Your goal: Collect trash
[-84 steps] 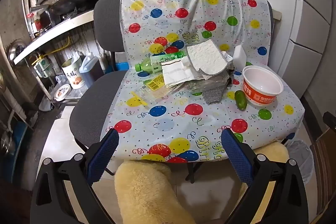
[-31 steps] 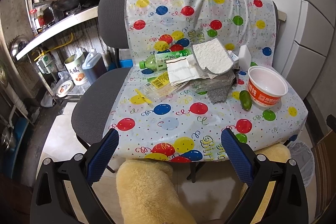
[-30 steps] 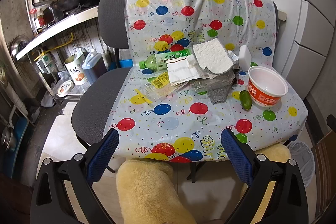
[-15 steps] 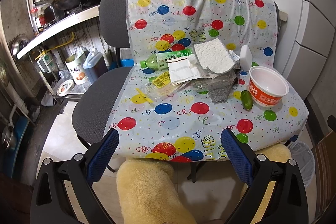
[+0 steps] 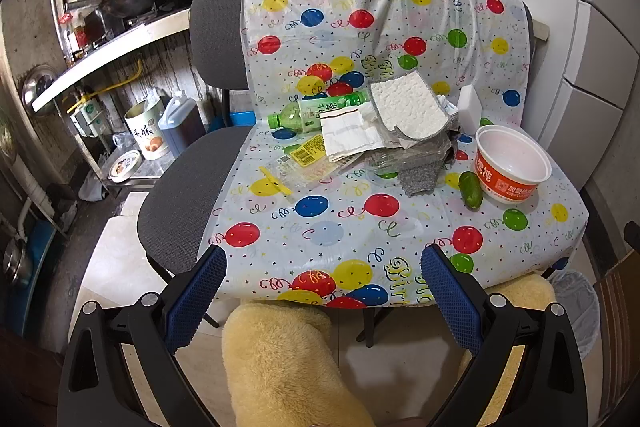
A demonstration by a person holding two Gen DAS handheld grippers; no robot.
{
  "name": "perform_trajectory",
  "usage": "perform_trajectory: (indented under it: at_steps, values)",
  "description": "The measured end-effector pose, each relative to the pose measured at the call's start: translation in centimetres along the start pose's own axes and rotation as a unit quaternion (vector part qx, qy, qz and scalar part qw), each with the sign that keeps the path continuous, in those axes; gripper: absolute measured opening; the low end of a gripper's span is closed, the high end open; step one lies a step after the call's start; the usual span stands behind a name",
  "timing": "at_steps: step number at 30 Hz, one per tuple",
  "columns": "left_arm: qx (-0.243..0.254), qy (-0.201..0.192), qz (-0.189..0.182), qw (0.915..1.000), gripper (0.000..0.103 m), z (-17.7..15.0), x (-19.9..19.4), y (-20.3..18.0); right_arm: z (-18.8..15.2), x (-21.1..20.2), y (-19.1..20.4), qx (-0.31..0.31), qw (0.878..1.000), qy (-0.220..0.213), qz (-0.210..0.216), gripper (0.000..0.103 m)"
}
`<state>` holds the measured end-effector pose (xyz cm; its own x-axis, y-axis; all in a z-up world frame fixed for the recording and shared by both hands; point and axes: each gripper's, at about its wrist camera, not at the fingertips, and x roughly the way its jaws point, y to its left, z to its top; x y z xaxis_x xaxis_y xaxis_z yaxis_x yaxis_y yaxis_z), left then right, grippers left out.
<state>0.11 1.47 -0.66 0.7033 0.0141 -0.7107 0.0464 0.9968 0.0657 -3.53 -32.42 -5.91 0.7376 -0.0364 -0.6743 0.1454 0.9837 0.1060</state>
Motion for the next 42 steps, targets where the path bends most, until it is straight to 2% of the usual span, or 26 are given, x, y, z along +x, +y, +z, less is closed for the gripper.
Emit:
perform_trajectory:
  at_steps: [13,22,26,30,33,38,42]
  values:
    - [0.000,0.002,0.000,1.0000,0.097,-0.2,0.1,0.2,0.0,0.1,-0.1,0.002,1.000,0.001,-0.001,0.097]
    - [-0.003,0.029,0.006,0.9996,0.097,0.0,2.3,0.2,0.3,1.8,-0.3,0.002,1.000,0.010,-0.002,0.097]
    - [0.003,0.044,0.003,0.9990,0.097,0.4,4.1,-0.4,0.9,3.0,-0.5,-0.001,1.000,-0.004,0.003,0.097]
    - [0.004,0.030,-0.023,0.9993,0.096,0.4,6.3,-1.3,1.8,4.6,-1.1,0.011,1.000,-0.018,0.000,0.097]
    - [0.025,0.018,-0.043,0.9986,0.096,0.1,7.9,-2.8,2.4,5.9,-2.0,0.027,0.999,-0.033,0.007,0.097]
    - [0.043,0.053,-0.091,0.9935,0.096,0.9,10.8,-6.3,3.2,8.4,-3.3,0.044,0.999,-0.020,0.007,0.097]
    - [0.066,0.064,-0.101,0.9907,0.095,1.3,13.3,-9.4,3.6,10.2,-4.0,0.045,0.999,-0.012,0.006,0.097]
